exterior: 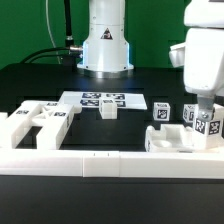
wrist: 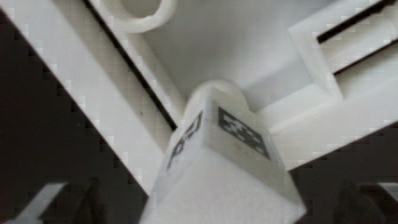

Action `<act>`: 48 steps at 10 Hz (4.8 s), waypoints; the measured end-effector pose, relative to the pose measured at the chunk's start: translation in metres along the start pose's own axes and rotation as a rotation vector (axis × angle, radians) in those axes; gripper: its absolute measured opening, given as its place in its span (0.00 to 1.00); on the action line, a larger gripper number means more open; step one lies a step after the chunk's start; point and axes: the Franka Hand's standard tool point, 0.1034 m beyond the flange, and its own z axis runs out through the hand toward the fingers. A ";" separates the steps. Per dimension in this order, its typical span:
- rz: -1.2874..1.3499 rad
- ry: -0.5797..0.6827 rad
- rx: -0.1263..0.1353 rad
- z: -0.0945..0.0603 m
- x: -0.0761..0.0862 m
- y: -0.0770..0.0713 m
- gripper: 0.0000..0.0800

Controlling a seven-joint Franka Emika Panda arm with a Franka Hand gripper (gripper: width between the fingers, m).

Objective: Assemble chair

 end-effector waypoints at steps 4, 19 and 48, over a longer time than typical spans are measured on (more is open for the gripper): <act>-0.246 -0.018 -0.011 0.001 -0.004 0.003 0.81; -0.475 -0.097 -0.033 0.003 -0.008 0.005 0.36; 2.097 -0.016 0.116 0.005 0.000 -0.008 0.59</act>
Offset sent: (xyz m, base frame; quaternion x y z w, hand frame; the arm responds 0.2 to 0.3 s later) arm 0.0000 0.0000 0.0000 0.0000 0.0000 -0.1938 0.9810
